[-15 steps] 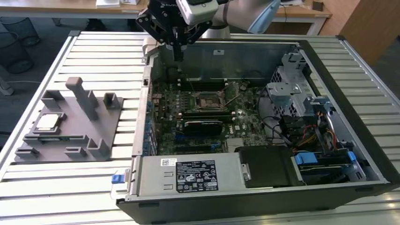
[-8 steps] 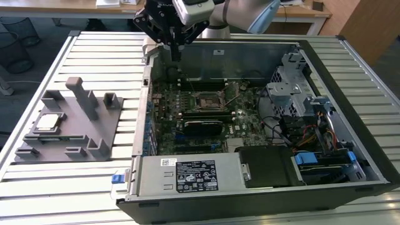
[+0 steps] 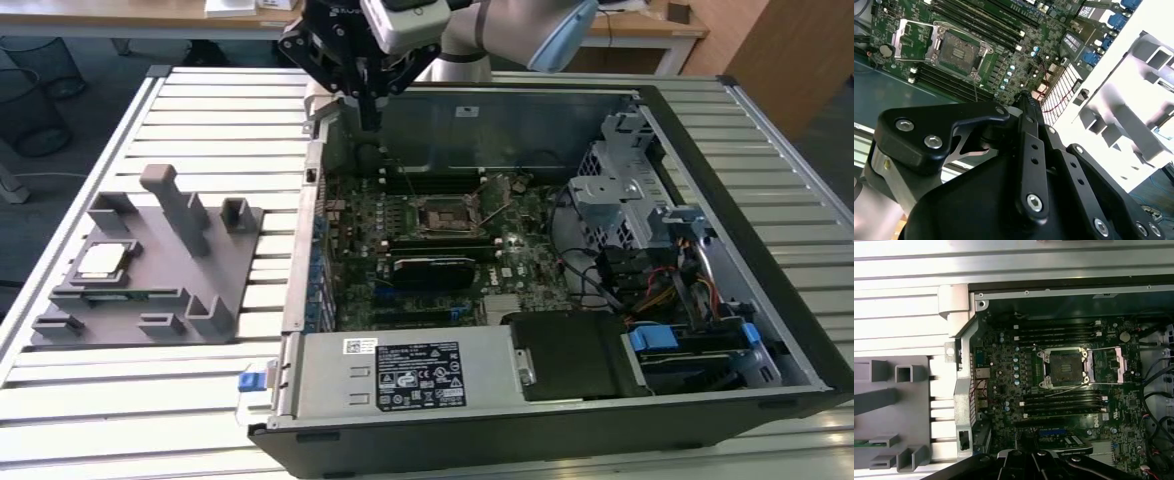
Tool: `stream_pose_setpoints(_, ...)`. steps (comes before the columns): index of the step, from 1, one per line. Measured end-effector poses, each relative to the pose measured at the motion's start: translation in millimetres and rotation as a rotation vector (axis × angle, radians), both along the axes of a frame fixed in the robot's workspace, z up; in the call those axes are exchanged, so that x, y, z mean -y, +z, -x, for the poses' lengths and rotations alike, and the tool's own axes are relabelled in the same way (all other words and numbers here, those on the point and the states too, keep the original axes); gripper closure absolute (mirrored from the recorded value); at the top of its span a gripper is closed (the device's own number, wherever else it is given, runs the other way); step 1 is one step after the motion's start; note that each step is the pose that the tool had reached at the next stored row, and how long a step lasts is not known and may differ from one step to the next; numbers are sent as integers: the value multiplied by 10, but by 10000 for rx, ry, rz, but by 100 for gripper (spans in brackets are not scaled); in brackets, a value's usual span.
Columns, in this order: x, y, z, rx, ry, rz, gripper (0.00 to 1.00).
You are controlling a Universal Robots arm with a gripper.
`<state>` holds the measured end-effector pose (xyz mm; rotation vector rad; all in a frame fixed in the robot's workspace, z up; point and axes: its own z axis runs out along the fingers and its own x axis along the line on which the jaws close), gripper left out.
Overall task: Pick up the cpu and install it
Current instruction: 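Reach for the cpu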
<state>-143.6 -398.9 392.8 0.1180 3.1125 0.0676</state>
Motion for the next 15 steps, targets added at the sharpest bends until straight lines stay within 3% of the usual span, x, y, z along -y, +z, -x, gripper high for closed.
stream_pose_setpoints(15, 0, -7, 85, -1, 0, -2, 89)
